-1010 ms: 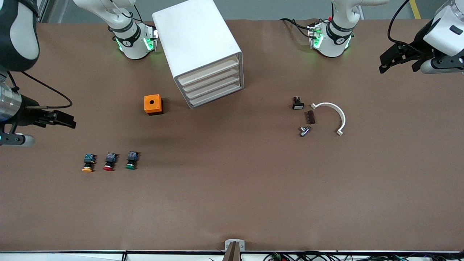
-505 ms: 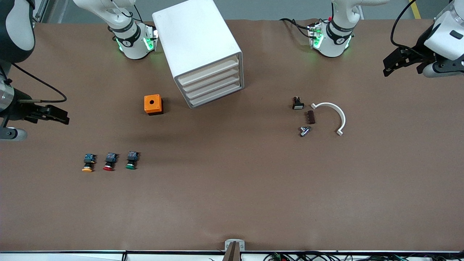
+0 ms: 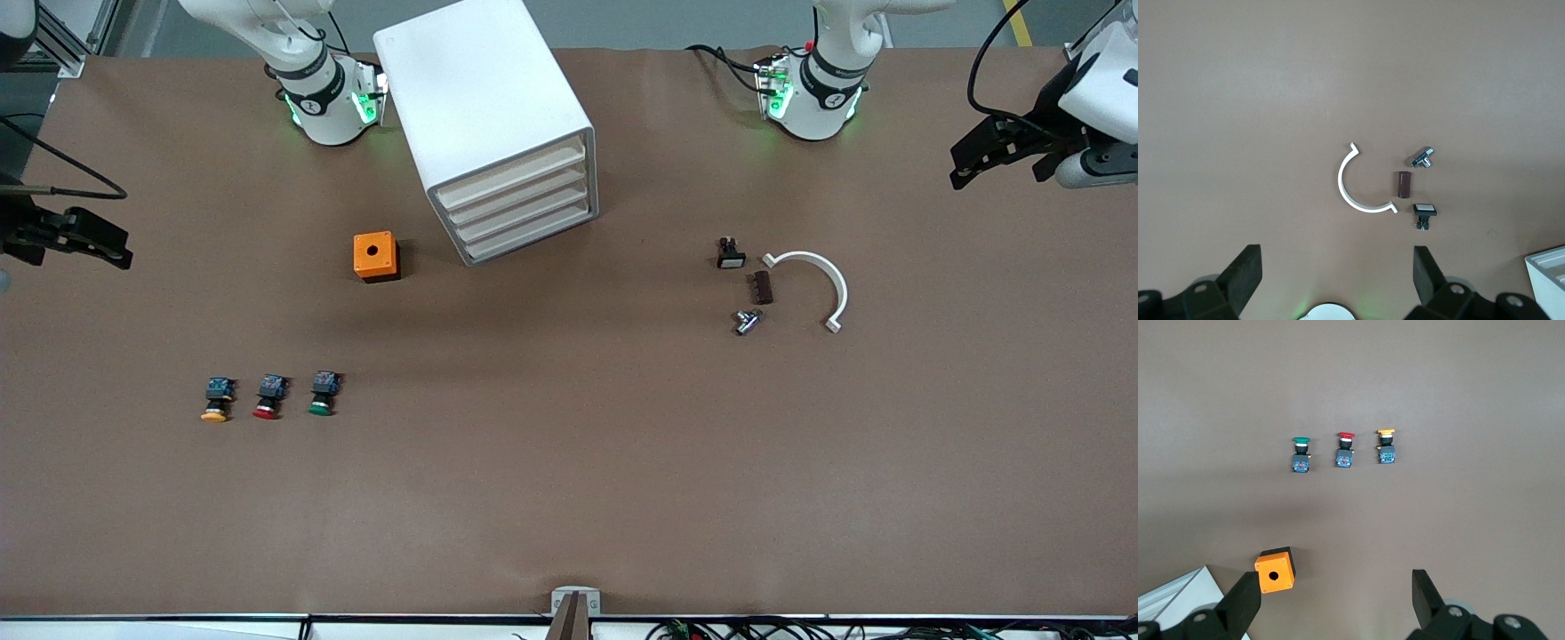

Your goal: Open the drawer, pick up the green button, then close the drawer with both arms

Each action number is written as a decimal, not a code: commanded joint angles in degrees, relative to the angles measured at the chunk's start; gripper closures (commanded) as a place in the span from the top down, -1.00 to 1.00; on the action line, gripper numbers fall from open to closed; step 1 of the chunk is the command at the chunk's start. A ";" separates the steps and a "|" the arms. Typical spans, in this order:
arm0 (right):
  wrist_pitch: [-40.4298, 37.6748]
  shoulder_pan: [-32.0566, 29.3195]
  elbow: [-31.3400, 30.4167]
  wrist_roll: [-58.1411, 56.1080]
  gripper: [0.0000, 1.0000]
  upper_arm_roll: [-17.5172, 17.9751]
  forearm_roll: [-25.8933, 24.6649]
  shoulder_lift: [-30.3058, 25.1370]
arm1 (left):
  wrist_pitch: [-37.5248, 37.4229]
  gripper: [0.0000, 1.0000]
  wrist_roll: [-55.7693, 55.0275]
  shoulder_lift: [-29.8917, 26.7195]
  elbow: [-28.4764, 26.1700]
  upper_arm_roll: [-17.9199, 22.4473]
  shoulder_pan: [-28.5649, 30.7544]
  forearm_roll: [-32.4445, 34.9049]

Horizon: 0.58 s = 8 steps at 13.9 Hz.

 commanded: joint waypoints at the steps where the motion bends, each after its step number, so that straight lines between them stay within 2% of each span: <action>1: 0.22 -1.99 -3.63 -0.47 1.00 -0.44 5.74 -3.64 | -0.27 1.00 0.06 0.64 1.40 -0.15 -0.01 0.89; 2: -0.13 -3.22 -3.72 -0.64 1.00 -0.36 7.78 -3.65 | -0.36 1.00 0.06 0.46 1.23 -0.15 -0.01 0.89; 3: -0.48 -3.06 -4.42 -0.82 1.00 -0.27 7.63 -3.82 | -0.36 1.00 0.06 0.29 1.22 -0.24 -0.10 0.89; 7: 5.39 -2.71 -16.00 -0.82 1.00 -0.09 6.13 -11.02 | -0.36 1.00 0.06 0.20 0.96 -0.50 -0.19 0.89; 8: 5.75 -2.71 -16.55 -0.82 1.00 -0.09 6.13 -11.47 | -0.27 1.00 0.06 0.11 0.87 -0.59 -0.19 0.89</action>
